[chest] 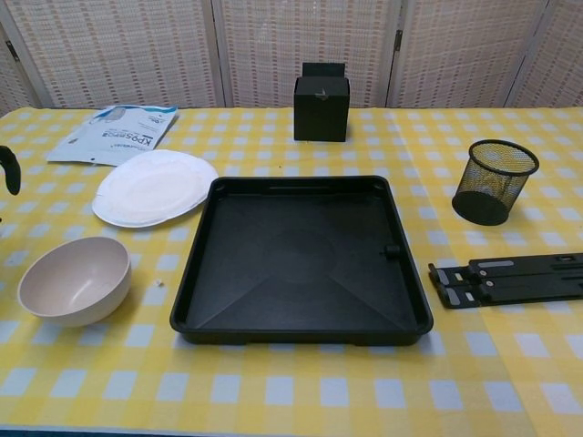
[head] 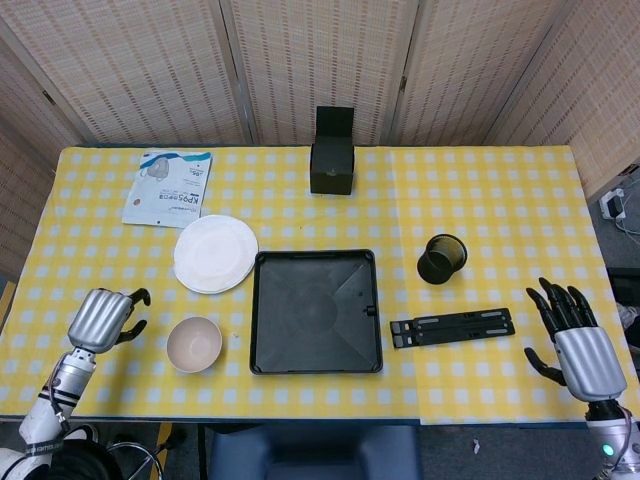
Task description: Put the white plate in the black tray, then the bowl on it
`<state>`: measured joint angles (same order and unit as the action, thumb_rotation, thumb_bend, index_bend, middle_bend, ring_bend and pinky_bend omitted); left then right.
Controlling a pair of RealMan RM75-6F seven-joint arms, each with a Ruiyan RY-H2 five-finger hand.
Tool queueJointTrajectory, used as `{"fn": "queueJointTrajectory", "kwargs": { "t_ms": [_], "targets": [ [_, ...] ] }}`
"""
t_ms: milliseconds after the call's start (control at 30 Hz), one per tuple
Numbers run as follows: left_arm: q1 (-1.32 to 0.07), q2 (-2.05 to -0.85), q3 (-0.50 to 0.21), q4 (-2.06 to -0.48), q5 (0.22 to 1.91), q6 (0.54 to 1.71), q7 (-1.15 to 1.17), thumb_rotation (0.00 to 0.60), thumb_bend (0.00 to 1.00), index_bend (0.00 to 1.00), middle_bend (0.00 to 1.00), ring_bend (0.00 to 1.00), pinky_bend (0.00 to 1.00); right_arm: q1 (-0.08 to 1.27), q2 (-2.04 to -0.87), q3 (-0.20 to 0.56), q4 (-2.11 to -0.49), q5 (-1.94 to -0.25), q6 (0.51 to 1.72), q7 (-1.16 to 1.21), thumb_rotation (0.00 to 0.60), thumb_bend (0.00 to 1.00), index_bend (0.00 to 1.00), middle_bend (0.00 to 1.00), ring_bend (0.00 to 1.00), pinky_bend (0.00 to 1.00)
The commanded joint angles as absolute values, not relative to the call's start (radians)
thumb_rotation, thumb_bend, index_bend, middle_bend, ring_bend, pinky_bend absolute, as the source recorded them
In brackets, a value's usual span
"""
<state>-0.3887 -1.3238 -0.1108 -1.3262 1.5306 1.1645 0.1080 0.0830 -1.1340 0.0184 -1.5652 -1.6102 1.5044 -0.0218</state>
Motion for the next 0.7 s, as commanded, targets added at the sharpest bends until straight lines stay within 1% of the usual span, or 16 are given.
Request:
{"fn": "queueJointTrajectory", "kwargs": {
  "t_ms": [33, 167, 400, 600, 700],
  "targets": [
    [-0.448, -1.388, -0.127, -1.223, 1.500, 1.117, 0.095, 0.600, 0.32, 0.49, 1.00, 1.00, 1.00, 0.084, -1.134, 0.015, -1.567, -1.610, 1.499, -0.022, 0.600, 0.31, 0.00, 0.00, 0.00, 0.00],
    [-0.479, -1.461, -0.128, -1.117, 1.519, 1.131, 0.040, 0.600, 0.31, 0.51, 1.00, 1.00, 1.00, 0.085, -1.131, 0.019, -1.571, -1.597, 1.493, -0.017, 0.600, 0.31, 0.00, 0.00, 0.00, 0.00],
    [-0.544, -1.577, -0.103, -0.937, 1.547, 1.094, -0.024, 0.600, 0.31, 0.54, 1.00, 1.00, 1.00, 0.090, -1.120, 0.022, -1.573, -1.585, 1.478, 0.008, 0.600, 0.31, 0.00, 0.00, 0.00, 0.00],
    [-0.586, -1.680, -0.067, -0.749, 1.612, 1.148, -0.170, 0.600, 0.31, 0.56, 1.00, 1.00, 1.00, 0.089, -1.113, 0.024, -1.569, -1.579, 1.479, 0.025, 0.600, 0.31, 0.00, 0.00, 0.00, 0.00],
    [-0.604, -1.724, -0.054, -0.662, 1.620, 1.138, -0.227, 0.600, 0.31, 0.57, 1.00, 1.00, 1.00, 0.089, -1.110, 0.026, -1.567, -1.573, 1.476, 0.031, 0.600, 0.31, 0.00, 0.00, 0.00, 0.00]
  ]
}}
